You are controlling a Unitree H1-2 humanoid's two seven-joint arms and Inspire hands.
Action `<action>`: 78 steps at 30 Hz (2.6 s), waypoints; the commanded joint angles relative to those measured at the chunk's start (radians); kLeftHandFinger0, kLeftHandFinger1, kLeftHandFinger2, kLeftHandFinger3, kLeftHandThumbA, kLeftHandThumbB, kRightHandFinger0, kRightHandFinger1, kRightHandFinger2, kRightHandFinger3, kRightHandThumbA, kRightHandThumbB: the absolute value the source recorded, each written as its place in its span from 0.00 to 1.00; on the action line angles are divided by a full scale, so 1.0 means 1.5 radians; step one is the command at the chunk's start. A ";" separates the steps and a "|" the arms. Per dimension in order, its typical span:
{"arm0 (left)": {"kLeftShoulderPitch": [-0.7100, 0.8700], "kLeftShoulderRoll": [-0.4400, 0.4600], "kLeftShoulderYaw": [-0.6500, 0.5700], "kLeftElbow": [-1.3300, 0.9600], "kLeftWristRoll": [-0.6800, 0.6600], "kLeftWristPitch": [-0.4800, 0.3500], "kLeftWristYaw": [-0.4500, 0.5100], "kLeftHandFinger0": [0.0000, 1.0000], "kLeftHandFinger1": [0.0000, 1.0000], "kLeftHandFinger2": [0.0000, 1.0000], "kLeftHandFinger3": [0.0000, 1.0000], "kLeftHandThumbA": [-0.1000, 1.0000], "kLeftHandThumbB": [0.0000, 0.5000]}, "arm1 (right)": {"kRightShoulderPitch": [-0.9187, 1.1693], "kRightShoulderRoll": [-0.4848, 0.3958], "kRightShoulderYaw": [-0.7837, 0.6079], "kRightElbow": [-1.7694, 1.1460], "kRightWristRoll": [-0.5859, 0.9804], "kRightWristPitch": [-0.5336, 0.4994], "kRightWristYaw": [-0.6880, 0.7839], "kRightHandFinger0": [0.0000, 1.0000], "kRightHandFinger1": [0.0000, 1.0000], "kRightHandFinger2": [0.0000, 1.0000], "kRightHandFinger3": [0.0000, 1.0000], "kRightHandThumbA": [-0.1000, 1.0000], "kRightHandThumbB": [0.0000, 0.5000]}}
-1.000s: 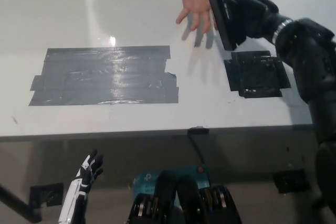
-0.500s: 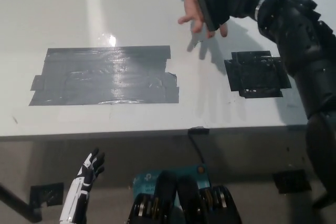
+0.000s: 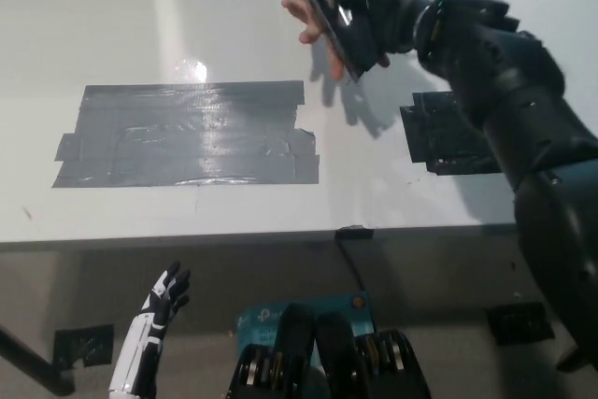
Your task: A stapler is kept on the black spot marked on the desk infront of the robot. The robot picks up the stapler using its right hand and passes it to a person
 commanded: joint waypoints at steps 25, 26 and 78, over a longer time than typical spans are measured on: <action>-0.022 0.010 -0.002 -0.033 0.030 0.013 0.004 1.00 1.00 1.00 1.00 1.00 1.00 | -0.051 -0.035 0.182 -0.062 -0.263 -0.215 -0.023 1.00 1.00 1.00 1.00 1.00 0.71; -0.024 0.010 -0.003 -0.032 0.035 0.012 0.005 1.00 1.00 1.00 1.00 1.00 1.00 | -0.050 -0.047 0.177 -0.105 -0.269 -0.213 -0.028 1.00 1.00 1.00 1.00 1.00 0.73; -0.002 0.008 -0.005 0.031 0.026 -0.022 0.001 1.00 1.00 1.00 1.00 1.00 1.00 | 1.057 -0.112 0.153 -1.226 -0.076 -0.306 0.062 1.00 1.00 1.00 1.00 1.00 0.64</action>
